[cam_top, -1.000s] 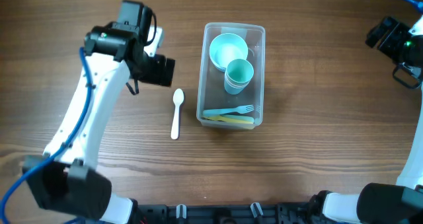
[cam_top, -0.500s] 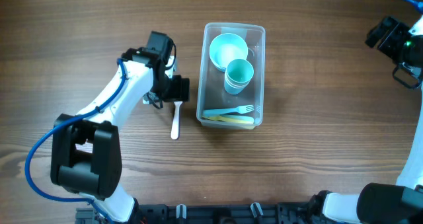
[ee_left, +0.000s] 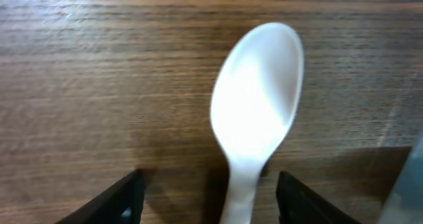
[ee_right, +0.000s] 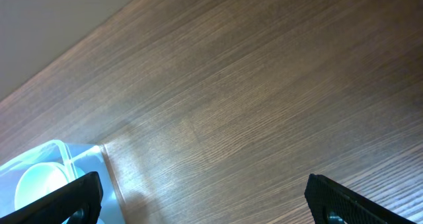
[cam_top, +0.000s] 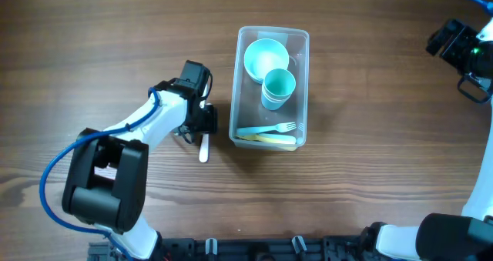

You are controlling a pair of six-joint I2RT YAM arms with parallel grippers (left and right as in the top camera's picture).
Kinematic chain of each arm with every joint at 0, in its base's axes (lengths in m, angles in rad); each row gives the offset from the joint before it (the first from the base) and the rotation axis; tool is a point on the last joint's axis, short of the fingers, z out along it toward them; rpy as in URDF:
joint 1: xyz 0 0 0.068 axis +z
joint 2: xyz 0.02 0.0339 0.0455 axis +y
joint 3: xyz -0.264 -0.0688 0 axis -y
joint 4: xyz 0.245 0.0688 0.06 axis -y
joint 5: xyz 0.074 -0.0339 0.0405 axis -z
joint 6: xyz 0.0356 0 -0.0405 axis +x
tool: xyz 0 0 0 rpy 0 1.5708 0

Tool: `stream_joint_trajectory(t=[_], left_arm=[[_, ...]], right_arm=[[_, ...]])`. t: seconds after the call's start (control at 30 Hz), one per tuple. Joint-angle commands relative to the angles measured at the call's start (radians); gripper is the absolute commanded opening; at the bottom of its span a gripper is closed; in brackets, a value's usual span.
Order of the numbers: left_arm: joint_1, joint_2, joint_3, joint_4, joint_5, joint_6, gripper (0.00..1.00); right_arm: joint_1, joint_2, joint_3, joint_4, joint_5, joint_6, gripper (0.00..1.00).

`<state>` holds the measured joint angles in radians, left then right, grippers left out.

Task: Pack container
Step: 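Grasp the white spoon with the left gripper, then lay the white spoon in the container on the forks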

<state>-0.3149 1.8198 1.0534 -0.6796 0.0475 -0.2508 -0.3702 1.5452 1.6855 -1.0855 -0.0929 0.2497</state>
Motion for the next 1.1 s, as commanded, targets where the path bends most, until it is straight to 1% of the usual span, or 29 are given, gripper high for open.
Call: stream_joint_trajectory(t=[0.0, 0.03, 0.13, 0.2, 0.3, 0.37, 0.43, 0.5, 0.53, 0.63, 0.7, 0.77, 0.8, 0.9, 0.93, 0.97, 1.07], left_arm=[[-0.034, 0.062, -0.007, 0.014, -0.023, 0.008, 0.57], [-0.040, 0.072, -0.007, 0.019, -0.028, 0.007, 0.50], [-0.042, 0.075, -0.007, 0.037, -0.034, 0.000, 0.20], [-0.041, 0.071, 0.002, 0.035, -0.033, -0.020, 0.05], [-0.040, 0.029, 0.053, -0.021, -0.031, -0.027, 0.04], [-0.040, -0.020, 0.107, -0.085, -0.031, -0.027, 0.04], [-0.042, -0.086, 0.194, -0.160, -0.031, -0.026, 0.04], [-0.042, -0.129, 0.260, -0.203, -0.031, -0.019, 0.04], [-0.047, -0.169, 0.328, -0.230, -0.031, -0.014, 0.04], [-0.104, -0.250, 0.445, -0.231, -0.027, 0.167, 0.04], [-0.186, -0.296, 0.460, -0.199, -0.027, 0.400, 0.04], [-0.261, -0.300, 0.459, -0.194, -0.026, 0.565, 0.04], [-0.308, -0.291, 0.455, -0.203, -0.027, 0.689, 0.04], [-0.415, -0.224, 0.452, -0.222, -0.018, 0.955, 0.04], [-0.431, -0.195, 0.452, -0.235, -0.011, 1.018, 0.04], [-0.442, -0.168, 0.452, -0.243, -0.011, 1.047, 0.04], [-0.465, -0.038, 0.452, -0.249, -0.008, 1.086, 0.04]], right_arm=[[0.000, 0.009, 0.001, 0.000, -0.004, 0.015, 1.00], [0.000, 0.009, 0.001, 0.000, -0.004, 0.015, 1.00], [0.000, 0.009, 0.001, 0.000, -0.004, 0.015, 1.00], [0.000, 0.009, 0.001, 0.000, -0.004, 0.015, 1.00], [0.000, 0.009, 0.001, 0.000, -0.004, 0.015, 1.00], [0.000, 0.009, 0.001, 0.000, -0.004, 0.015, 1.00], [0.000, 0.009, 0.001, 0.000, -0.004, 0.015, 1.00], [0.000, 0.009, 0.001, 0.000, -0.004, 0.015, 1.00], [0.000, 0.009, 0.001, 0.000, -0.004, 0.015, 1.00], [0.000, 0.009, 0.001, 0.000, -0.004, 0.015, 1.00], [0.000, 0.009, 0.001, 0.000, -0.004, 0.015, 1.00], [0.000, 0.009, 0.001, 0.000, -0.004, 0.015, 1.00], [0.000, 0.009, 0.001, 0.000, -0.004, 0.015, 1.00], [0.000, 0.009, 0.001, 0.000, -0.004, 0.015, 1.00], [0.000, 0.009, 0.001, 0.000, -0.004, 0.015, 1.00], [0.000, 0.009, 0.001, 0.000, -0.004, 0.015, 1.00], [0.000, 0.009, 0.001, 0.000, -0.004, 0.015, 1.00]])
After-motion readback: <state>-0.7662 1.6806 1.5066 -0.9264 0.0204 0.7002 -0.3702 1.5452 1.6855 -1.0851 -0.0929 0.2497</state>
